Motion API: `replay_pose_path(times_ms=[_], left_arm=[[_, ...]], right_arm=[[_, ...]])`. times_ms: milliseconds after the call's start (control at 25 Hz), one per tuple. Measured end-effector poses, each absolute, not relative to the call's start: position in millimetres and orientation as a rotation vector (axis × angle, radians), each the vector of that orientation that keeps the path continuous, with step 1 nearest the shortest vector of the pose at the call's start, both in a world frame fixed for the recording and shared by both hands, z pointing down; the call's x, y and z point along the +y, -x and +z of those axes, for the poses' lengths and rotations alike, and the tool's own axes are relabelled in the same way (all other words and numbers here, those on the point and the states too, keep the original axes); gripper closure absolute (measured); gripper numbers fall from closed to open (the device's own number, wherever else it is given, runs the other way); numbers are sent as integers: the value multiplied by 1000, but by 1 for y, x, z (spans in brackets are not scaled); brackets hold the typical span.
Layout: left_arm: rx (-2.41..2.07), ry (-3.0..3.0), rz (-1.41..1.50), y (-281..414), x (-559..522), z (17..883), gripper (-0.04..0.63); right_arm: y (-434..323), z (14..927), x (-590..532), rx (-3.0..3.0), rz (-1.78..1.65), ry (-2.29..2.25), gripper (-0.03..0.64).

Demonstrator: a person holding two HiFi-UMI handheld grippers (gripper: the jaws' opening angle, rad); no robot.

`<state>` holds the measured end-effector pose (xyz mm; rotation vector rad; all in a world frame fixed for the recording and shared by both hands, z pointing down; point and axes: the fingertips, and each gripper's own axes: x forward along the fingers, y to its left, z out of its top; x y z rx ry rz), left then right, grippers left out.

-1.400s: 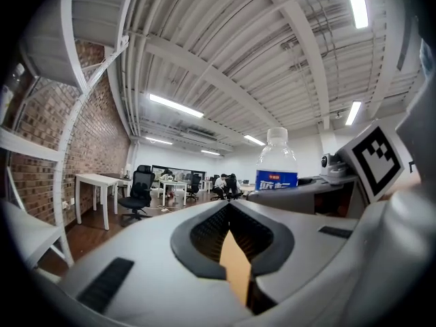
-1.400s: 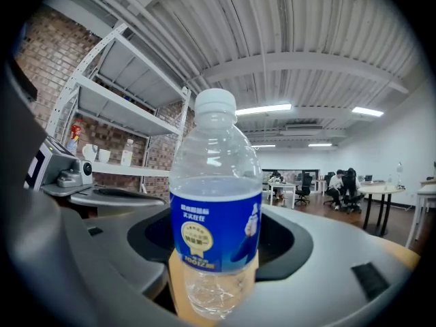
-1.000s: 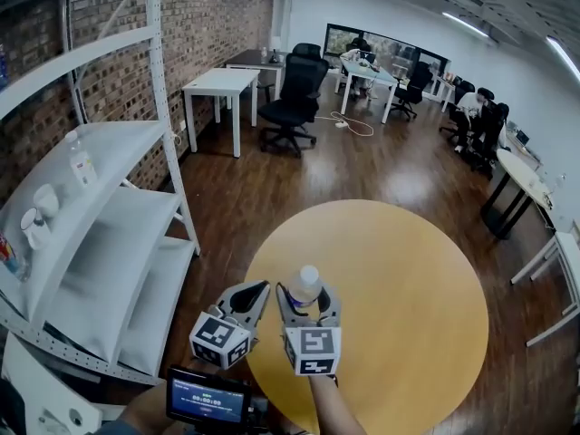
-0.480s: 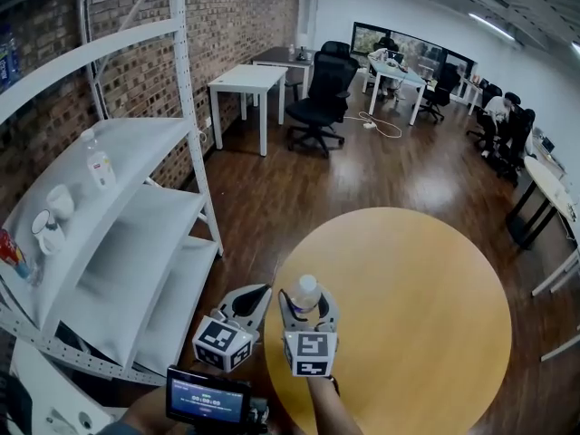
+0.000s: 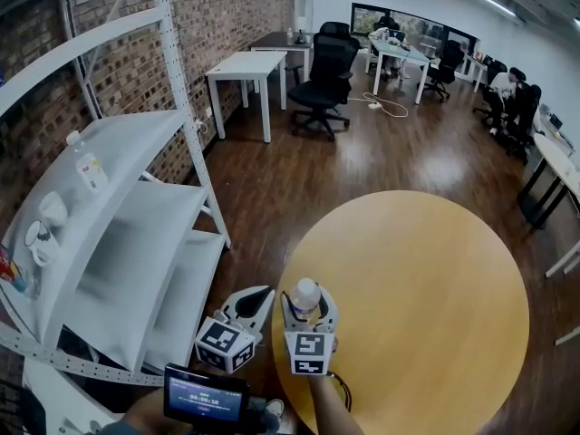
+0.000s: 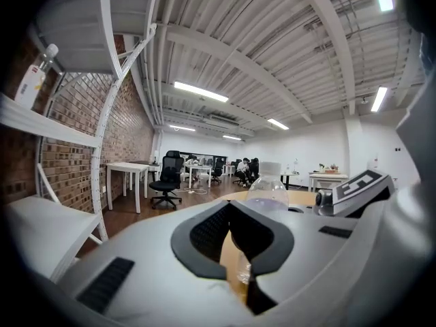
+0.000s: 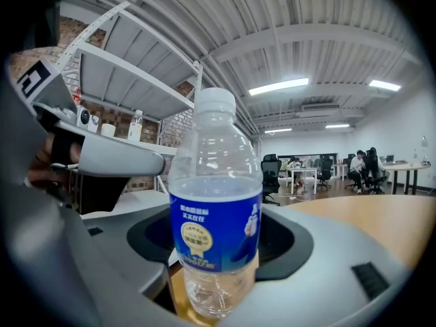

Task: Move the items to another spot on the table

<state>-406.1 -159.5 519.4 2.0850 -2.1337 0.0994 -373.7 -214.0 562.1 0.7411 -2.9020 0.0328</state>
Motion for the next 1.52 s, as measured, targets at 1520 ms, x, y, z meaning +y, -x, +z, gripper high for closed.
replay_pose_path(times_ms=[1520], left_arm=[[-2071,-2150,66,358,-142,503,591]], right_arm=[[313,539,-192,-2850,68,-850,250]])
